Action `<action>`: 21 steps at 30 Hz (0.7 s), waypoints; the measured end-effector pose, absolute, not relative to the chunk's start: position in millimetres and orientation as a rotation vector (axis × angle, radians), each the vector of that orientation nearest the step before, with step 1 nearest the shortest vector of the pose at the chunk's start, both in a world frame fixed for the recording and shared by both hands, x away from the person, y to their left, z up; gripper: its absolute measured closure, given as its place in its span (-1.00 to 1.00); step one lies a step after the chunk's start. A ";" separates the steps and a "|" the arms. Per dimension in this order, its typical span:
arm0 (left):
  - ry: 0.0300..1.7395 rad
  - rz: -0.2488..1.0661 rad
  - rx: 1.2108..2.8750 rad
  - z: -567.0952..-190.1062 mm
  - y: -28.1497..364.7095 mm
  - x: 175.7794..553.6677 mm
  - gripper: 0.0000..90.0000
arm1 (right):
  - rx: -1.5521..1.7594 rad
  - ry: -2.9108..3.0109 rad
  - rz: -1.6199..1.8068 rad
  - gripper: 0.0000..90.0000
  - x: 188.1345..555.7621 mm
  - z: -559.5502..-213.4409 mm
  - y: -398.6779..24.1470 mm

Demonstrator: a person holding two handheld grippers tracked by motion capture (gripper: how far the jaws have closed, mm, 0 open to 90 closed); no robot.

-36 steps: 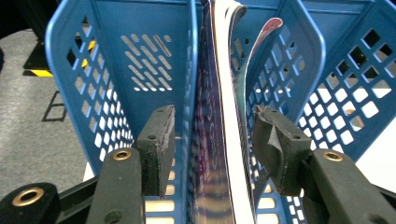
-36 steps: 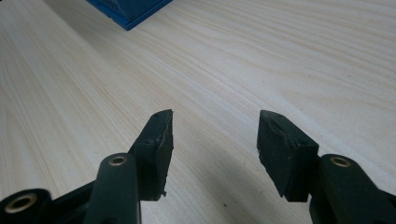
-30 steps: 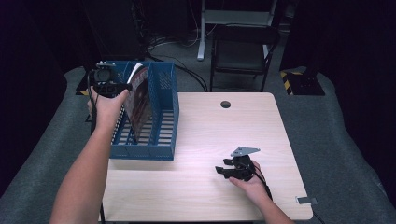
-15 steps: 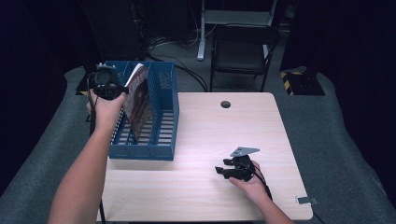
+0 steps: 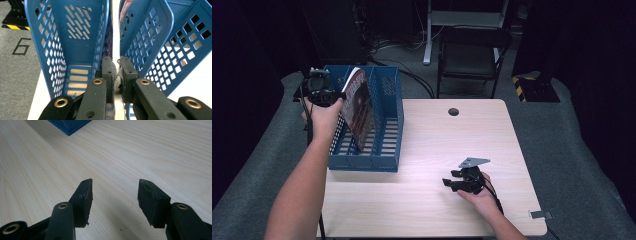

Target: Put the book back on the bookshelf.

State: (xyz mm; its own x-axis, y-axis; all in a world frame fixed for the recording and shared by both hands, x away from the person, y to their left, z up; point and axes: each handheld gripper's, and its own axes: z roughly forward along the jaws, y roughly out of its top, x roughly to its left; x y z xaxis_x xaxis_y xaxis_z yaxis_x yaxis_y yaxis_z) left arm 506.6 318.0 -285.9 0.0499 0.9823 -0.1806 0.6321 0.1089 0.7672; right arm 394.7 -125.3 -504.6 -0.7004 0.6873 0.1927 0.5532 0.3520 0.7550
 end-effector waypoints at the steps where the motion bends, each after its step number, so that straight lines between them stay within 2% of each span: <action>1: 1.660 0.617 1.606 -285.9 318.1 506.3 0.85 | 1.133 2.456 1.268 0.01 394.8 -504.4 -125.5; 3: 1.649 0.612 1.589 -285.4 319.6 505.4 0.79 | 1.134 2.453 1.269 0.01 394.8 -504.6 -125.4; 6: 1.640 0.609 1.581 -284.3 320.3 504.8 0.57 | 1.135 2.452 1.275 0.01 394.5 -504.5 -124.9; 14: 1.623 0.635 1.598 -287.8 319.9 505.5 0.24 | 1.135 2.458 1.271 0.01 394.4 -504.2 -125.0; 21: 1.621 0.636 1.608 -288.8 320.9 505.4 0.13 | 1.141 2.457 1.269 0.01 394.4 -504.4 -124.5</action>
